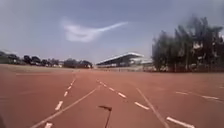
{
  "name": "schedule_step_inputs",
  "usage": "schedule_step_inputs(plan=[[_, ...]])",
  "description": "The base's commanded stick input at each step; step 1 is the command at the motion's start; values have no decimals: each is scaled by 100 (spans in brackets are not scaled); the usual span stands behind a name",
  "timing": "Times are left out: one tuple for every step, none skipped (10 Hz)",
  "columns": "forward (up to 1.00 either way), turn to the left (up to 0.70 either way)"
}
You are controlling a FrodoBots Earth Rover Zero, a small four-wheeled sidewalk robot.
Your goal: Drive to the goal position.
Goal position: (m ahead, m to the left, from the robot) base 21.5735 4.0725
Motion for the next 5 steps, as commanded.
schedule_step_inputs(plan=[[70, 0], [70, 0], [70, 0], [70, 0], [70, 0]])
